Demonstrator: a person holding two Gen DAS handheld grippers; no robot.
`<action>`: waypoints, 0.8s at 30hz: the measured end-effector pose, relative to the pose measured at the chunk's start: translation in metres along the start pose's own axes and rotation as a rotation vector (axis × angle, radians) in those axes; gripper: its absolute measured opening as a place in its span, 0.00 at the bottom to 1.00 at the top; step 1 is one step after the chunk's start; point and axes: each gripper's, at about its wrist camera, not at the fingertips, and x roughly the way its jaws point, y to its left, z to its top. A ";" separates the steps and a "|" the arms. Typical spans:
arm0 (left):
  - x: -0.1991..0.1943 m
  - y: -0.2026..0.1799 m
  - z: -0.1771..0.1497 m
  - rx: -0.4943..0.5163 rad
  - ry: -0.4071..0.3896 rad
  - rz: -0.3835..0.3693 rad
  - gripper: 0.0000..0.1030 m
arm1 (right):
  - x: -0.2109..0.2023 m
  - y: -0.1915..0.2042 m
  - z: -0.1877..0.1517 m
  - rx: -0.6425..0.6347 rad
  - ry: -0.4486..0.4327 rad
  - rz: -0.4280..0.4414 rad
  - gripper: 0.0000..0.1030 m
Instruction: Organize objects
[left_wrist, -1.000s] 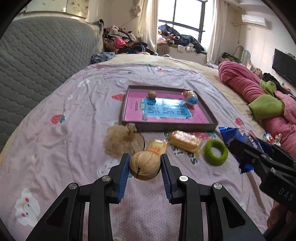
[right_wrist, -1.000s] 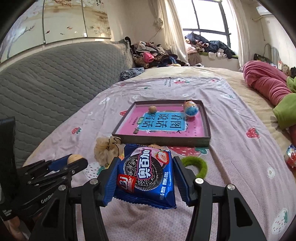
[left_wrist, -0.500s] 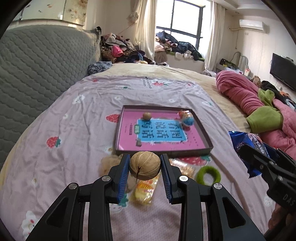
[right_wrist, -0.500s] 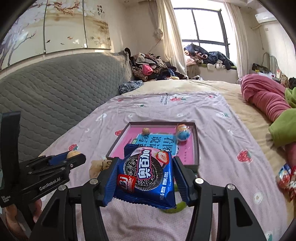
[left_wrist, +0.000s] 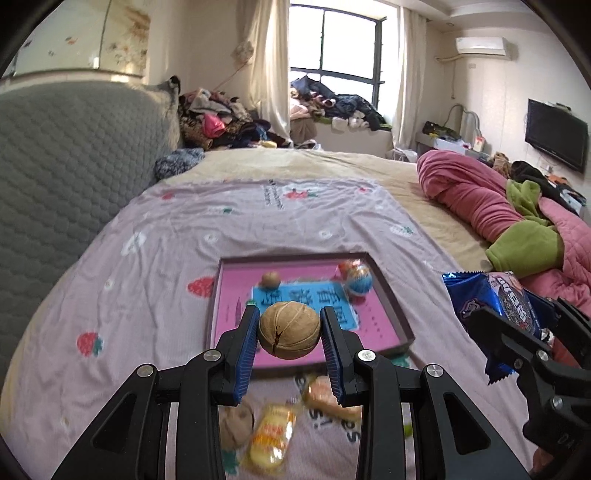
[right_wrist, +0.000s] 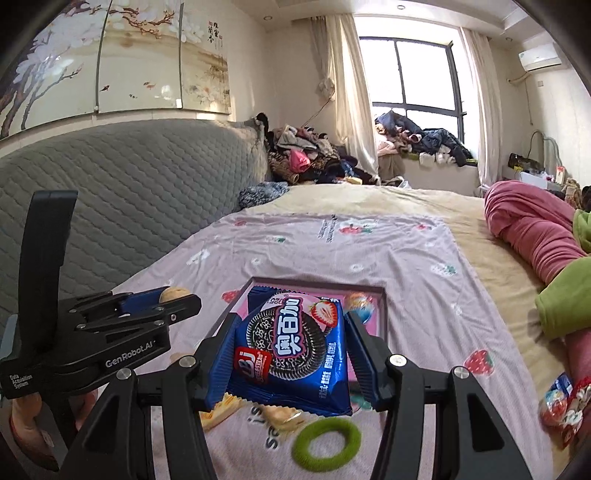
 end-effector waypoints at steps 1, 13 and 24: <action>0.003 -0.002 0.005 0.011 -0.006 -0.001 0.34 | 0.002 -0.003 0.002 0.008 -0.003 0.003 0.55; 0.043 0.003 0.047 0.026 -0.035 0.000 0.34 | 0.033 -0.021 0.041 0.095 -0.085 -0.002 0.55; 0.076 0.022 0.030 0.002 -0.052 0.011 0.34 | 0.076 -0.039 0.032 0.131 -0.102 -0.027 0.55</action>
